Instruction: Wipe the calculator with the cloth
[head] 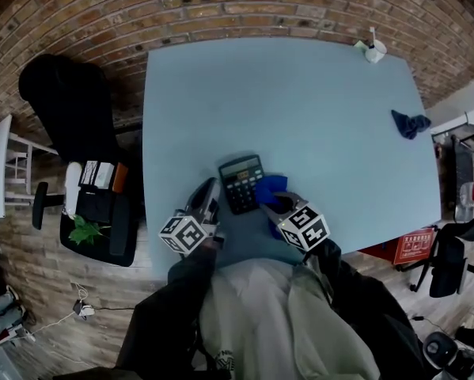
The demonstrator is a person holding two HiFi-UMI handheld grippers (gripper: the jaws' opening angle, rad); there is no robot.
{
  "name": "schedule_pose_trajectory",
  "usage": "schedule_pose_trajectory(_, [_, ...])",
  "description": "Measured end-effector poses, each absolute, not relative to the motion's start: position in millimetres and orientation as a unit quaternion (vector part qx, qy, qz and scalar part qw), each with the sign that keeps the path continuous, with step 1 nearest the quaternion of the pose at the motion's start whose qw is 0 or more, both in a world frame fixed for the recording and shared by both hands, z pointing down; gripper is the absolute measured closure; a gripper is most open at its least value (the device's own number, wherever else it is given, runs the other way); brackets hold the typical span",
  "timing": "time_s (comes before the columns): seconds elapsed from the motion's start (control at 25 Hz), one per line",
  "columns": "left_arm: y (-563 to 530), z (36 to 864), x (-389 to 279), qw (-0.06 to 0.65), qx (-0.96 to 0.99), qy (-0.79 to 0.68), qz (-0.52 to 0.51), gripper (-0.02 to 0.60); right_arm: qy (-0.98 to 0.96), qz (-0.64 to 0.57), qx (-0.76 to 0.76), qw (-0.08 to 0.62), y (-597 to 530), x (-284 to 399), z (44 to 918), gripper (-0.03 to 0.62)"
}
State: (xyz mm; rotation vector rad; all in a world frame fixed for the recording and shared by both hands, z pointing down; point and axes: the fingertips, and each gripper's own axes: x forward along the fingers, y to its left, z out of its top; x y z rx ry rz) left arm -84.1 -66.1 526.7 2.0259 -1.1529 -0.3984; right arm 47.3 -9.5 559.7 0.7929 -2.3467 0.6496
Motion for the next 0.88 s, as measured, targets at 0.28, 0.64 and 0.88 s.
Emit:
schedule_pose_trajectory(0.28, [-79.0,521.2,-64.5,0.304,0.837,-0.448,-0.074,0.423,-0.844,0.333,0.388,0.162,-140.8,65.3,540.8,0.525])
schedule_pose_trajectory(0.64, [-86.4,523.7,-32.6,0.222,0.877,-0.425,0.004,0.311,-0.822,0.463,0.265,0.201,-13.7,62.2,577.2,0.525])
schedule_pose_trajectory(0.88, [-79.0,529.3,-24.8,0.195,0.892,-0.405,0.043,0.390,-0.865,0.337,0.321,0.187,-36.7,72.0,528.7,0.525])
